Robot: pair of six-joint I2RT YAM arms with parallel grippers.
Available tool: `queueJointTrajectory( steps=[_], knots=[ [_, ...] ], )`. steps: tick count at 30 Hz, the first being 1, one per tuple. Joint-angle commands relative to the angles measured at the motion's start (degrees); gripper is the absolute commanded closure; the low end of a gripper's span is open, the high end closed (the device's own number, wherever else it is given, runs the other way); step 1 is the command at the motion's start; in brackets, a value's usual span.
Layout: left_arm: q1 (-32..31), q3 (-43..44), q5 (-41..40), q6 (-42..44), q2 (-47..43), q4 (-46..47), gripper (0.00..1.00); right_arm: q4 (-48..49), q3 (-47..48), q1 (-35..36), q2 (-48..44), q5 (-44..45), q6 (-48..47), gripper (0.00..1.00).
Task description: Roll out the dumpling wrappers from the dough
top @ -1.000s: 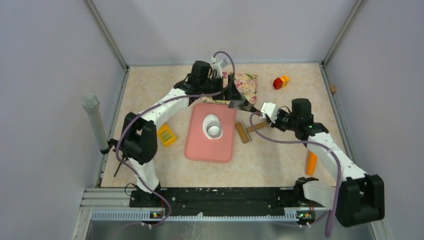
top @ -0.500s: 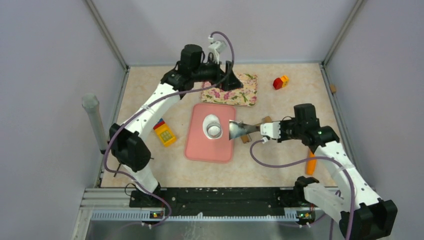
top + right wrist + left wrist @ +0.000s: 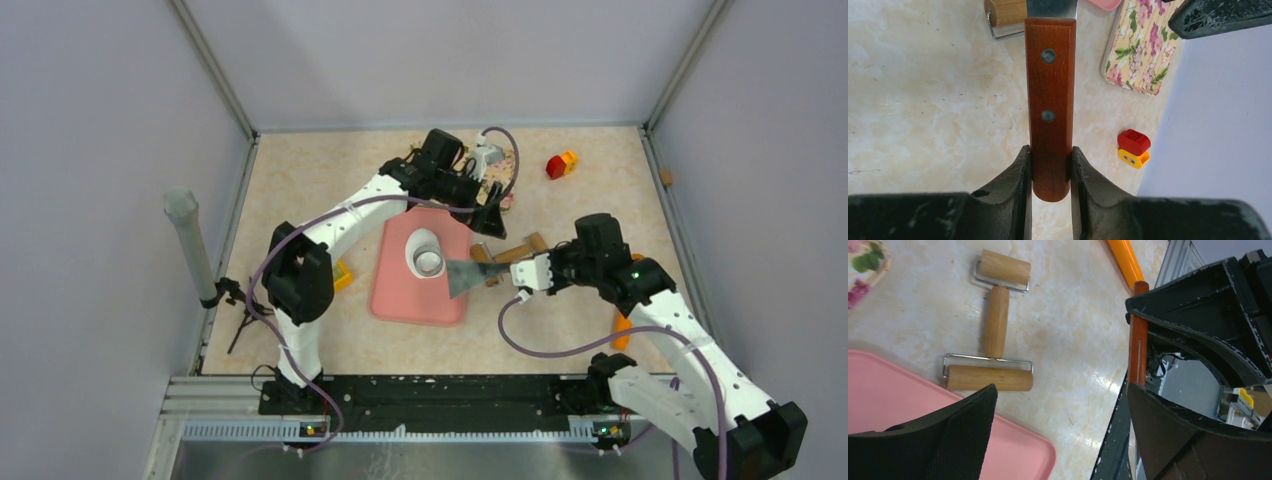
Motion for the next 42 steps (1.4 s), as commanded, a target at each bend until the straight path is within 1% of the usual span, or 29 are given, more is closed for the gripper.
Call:
queueJointTrajectory(
  steps=[1, 7, 10, 12, 14, 16, 21, 25, 30, 32, 35, 37, 39, 42],
  knots=[
    [-2.5, 1.2, 4.5, 2.8, -0.7, -1.1, 0.01, 2.2, 0.0, 1.5, -0.3, 1.1, 0.1, 1.0],
    [-5.4, 0.6, 4.2, 3.6, -0.4, -1.6, 0.01, 2.7, 0.5, 2.1, 0.7, 2.5, 0.3, 1.0],
    [-6.6, -0.1, 3.0, 4.9, 0.2, -2.3, 0.04, 2.8, 1.0, 2.3, 0.8, 2.6, 0.4, 1.0],
    [-7.1, -0.8, 1.4, 5.4, 0.5, -2.3, 0.06, 2.7, 1.3, 2.2, 0.6, 2.6, 0.5, 1.0],
    [-7.3, -1.0, 0.4, 5.7, 1.0, -2.4, 0.12, 2.7, 1.5, 2.3, 0.4, 2.6, 0.5, 1.0],
    [-7.2, -0.9, -0.9, 6.0, 1.5, -2.5, 0.16, 2.8, 1.5, 2.3, 0.2, 2.6, 0.4, 1.0],
    [-7.3, 0.7, -0.5, 7.0, 3.1, -4.3, 0.28, 3.6, 1.5, 2.4, -0.4, 3.0, 0.4, 1.0],
    [-7.3, 1.1, 0.6, 7.5, 3.9, -5.3, 0.28, 4.2, 2.0, 2.6, -0.5, 3.9, 0.5, 1.0],
    [-7.4, 1.2, 2.6, 7.6, 3.7, -5.3, 0.23, 4.9, 2.2, 2.8, 0.4, 5.5, 0.1, 1.0],
    [-7.4, 1.0, 3.6, 7.5, 3.4, -5.2, 0.23, 5.4, 1.9, 2.8, 0.8, 6.3, 0.1, 1.0],
    [-7.4, 0.6, 4.3, 7.6, 3.2, -5.2, 0.3, 6.3, 1.6, 2.9, 0.8, 6.6, 0.0, 1.0],
    [-7.4, 0.3, 4.5, 7.8, 3.1, -5.1, 0.38, 6.7, 1.7, 2.9, 0.8, 6.6, 0.2, 1.0],
    [-7.4, 0.1, 4.9, 8.0, 3.1, -5.2, 0.44, 7.1, 2.0, 2.9, 0.9, 6.9, 0.4, 1.0],
    [-7.4, 0.4, 5.7, 8.1, 3.5, -5.6, 0.6, 7.2, 2.5, 2.9, 1.1, 6.9, 0.6, 1.0]
  ],
)
